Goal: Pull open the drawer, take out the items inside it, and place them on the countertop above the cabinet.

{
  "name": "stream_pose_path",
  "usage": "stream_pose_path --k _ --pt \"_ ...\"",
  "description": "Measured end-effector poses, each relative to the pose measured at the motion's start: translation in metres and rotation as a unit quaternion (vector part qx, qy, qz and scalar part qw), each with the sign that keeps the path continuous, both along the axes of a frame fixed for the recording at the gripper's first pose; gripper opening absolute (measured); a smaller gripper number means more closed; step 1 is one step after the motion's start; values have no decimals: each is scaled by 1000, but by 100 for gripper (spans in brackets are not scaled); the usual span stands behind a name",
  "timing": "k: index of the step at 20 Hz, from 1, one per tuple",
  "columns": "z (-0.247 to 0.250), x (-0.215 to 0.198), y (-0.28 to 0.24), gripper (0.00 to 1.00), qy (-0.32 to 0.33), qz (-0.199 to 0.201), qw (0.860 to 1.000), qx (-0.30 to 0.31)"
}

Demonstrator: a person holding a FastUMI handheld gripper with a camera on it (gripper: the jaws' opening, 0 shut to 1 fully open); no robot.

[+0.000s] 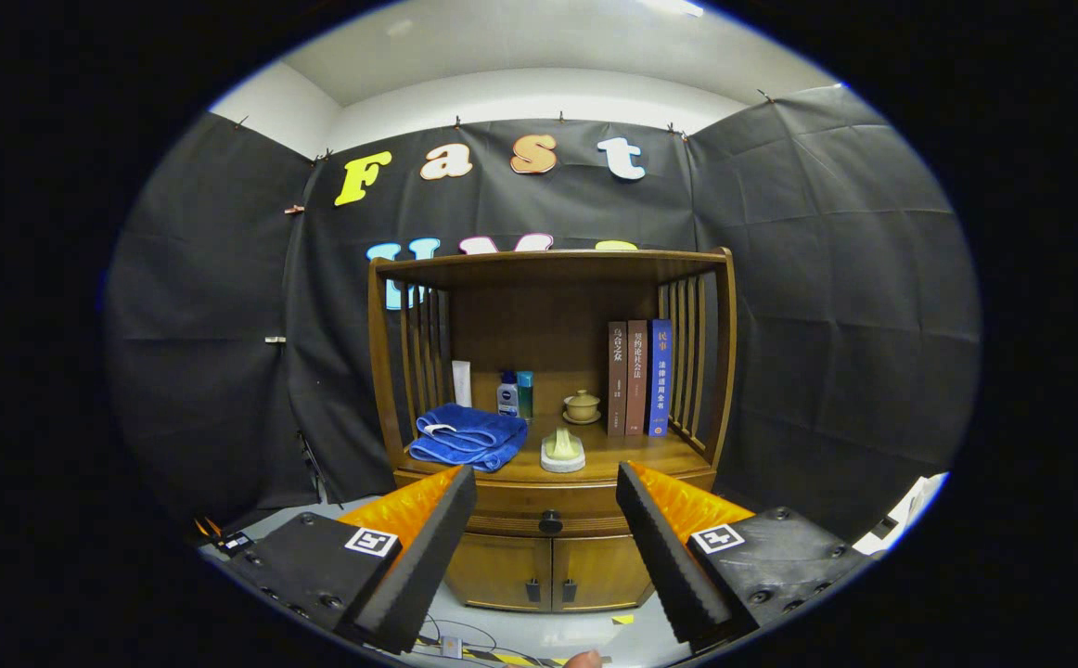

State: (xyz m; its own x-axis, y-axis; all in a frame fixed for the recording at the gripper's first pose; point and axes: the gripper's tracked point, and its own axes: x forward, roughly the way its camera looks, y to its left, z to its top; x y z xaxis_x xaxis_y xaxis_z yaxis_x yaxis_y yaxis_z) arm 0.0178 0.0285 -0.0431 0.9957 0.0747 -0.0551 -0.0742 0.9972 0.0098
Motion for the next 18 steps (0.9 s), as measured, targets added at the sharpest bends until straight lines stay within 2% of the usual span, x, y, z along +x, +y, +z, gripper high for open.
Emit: stream_pose_path --k 18 --pt "1 -2 5 99 -3 5 1000 -3"
